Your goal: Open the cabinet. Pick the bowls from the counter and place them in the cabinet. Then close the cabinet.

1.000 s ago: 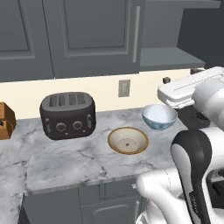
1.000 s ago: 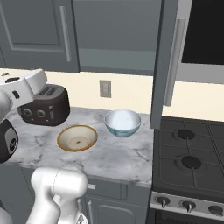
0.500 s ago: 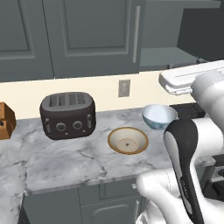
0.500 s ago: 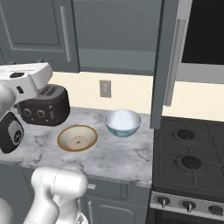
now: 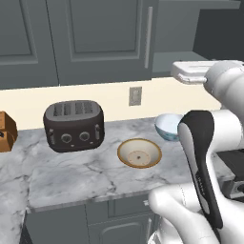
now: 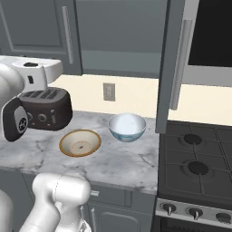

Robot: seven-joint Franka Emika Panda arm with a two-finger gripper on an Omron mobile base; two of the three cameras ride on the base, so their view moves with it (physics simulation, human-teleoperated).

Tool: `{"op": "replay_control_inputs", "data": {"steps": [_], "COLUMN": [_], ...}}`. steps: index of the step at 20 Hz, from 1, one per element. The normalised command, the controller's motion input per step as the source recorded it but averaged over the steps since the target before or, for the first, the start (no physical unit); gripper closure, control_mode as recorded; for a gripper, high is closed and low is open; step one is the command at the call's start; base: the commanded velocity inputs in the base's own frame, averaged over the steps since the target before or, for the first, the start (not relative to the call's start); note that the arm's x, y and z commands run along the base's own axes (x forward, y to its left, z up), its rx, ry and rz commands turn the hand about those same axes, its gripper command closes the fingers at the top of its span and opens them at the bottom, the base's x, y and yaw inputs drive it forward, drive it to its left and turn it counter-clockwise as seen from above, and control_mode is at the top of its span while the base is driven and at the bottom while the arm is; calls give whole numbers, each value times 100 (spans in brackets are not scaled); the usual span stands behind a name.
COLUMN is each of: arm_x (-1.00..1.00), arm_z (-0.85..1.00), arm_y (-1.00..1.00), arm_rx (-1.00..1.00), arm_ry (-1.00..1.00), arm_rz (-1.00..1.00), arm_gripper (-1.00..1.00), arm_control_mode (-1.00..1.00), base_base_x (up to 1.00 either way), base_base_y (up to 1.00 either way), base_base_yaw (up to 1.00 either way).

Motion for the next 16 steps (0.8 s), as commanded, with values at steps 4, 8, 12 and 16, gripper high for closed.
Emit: {"op": "replay_control_inputs", "data": {"steps": [4,8,12,16], "arm_x": [9,11,25,41], "arm_z": [-22,-23,-13,0], "arm_y": [11,13,5,1], "arm_rx": [3,0,0,0], "arm_ry": [-3,-8,-6,0], "arm_rz": [7,8,6,0], "arm_gripper": [-100,-100,-100,-100], "arm_control_mode": [-100,-100,-100,-100], "base_base_x": [0,0,0,0], "base_base_y": [0,0,0,0], "base_base_yaw": [0,0,0,0]}}
